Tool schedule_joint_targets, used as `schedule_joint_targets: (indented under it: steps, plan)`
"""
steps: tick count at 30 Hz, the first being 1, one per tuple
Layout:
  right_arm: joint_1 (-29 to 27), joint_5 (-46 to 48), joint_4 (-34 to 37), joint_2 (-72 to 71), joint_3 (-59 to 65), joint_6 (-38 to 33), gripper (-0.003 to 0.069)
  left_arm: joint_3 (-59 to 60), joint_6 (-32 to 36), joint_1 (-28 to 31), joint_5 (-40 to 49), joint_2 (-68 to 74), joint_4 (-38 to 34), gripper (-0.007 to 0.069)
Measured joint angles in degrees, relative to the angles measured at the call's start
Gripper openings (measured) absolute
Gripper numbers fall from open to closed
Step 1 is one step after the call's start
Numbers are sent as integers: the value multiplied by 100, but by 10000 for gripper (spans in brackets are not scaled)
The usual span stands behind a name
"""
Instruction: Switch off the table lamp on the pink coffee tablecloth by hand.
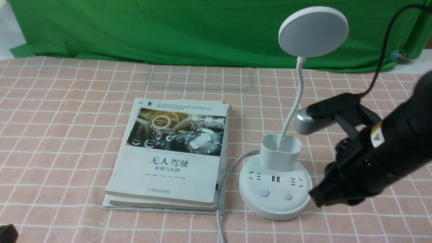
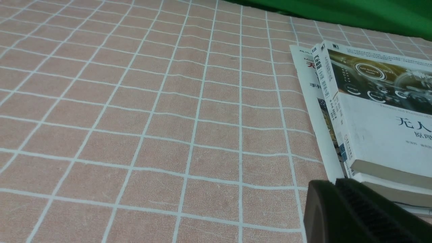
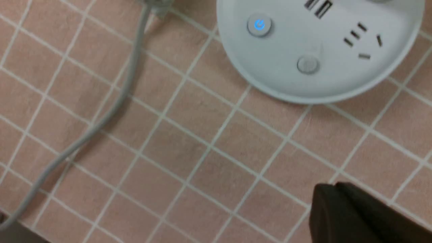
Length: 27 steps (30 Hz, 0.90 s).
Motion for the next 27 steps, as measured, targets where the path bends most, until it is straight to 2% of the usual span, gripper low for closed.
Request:
schedule_joint_targets:
  steps: [10,16,19,22,27]
  plan:
    - [0,-14,35,-1149,652,835,62,0,0,0,0,0,0,6]
    - [0,-368,27,-1283,652,894,71,0,0,0,0,0,0,6]
    - [11,-625,-184,-1297,652,890,75,0,0,0,0,0,0,6]
    - [-16,-835,-518,-1329,667,882,43,0,0,0,0,0,0,6]
    - [-505,-1500,-685,-1939,1173,573,38,0,0,0,0,0,0,6]
